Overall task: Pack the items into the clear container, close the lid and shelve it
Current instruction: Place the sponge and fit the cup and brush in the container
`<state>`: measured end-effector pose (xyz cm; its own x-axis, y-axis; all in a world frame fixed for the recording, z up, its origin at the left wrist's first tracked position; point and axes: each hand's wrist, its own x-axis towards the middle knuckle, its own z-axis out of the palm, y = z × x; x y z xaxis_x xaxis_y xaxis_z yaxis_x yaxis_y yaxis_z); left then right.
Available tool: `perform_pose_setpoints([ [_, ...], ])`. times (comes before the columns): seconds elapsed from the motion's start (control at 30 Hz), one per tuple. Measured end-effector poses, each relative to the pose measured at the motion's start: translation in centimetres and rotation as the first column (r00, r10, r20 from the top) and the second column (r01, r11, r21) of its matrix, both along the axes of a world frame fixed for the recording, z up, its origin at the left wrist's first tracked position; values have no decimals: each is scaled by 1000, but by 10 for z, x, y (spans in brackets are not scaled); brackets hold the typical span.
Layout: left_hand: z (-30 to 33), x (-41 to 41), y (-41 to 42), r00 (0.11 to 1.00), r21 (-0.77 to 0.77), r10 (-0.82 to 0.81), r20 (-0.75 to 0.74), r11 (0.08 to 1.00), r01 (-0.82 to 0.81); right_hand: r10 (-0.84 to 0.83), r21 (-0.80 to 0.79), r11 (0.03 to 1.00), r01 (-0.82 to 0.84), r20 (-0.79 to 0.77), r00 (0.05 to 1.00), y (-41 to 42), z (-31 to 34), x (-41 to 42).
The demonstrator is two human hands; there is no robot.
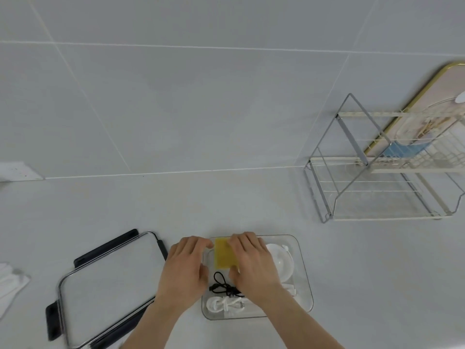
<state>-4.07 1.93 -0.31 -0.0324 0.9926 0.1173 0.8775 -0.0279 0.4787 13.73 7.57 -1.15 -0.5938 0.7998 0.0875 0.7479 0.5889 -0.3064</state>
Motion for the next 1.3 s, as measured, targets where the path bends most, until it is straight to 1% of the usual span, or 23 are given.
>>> perform_pose_setpoints([
  [0.13,-1,7,-5,990,2,-111,-86,994,111,33,-2,999,-33,-10,999,-11,-11,-1],
  [0.2,-4,7,-7,983,-36,-142,-120,990,139,44,-12,999,-44,-13,999,-14,-18,3],
  [0.4,-14,8,0,960,-143,-164,-225,981,134,2,-44,999,-5,-49,999,-12,-30,1],
  [0.57,-11,19,15,938,-155,-133,-321,984,86,-123,-50,992,117,-134,983,-12,-27,7],
  [0.63,-11,24,19,915,-178,-159,-370,979,98,-184,-47,983,179,-144,972,-14,-24,19],
  [0.7,-15,29,20,892,-205,-205,-404,970,130,-238,-82,970,227,-154,959,-18,-22,34],
  [0.8,-20,31,21,881,-213,-194,-431,971,110,-261,-145,959,245,-100,960,-27,-22,55],
  [0.93,-18,37,23,870,-207,-141,-472,977,47,-188,-202,962,182,-8,982,-37,-27,69],
  [1.0,-16,40,23,868,-195,-124,-480,980,32,-188,-212,958,191,32,982,-37,-25,71],
  [1.07,-13,42,22,880,-183,-137,-456,981,58,-199,-232,949,212,78,977,-36,-23,71],
  [1.13,-13,45,19,895,-174,-218,-390,971,161,-201,-241,945,222,110,973,-36,-20,71],
  [1.23,-14,53,10,895,-224,-409,-177,902,368,-209,-265,933,244,154,966,-38,-19,69],
  [1.3,-15,57,4,884,-295,-462,-74,857,423,-212,-309,915,258,174,962,-41,-21,68],
])
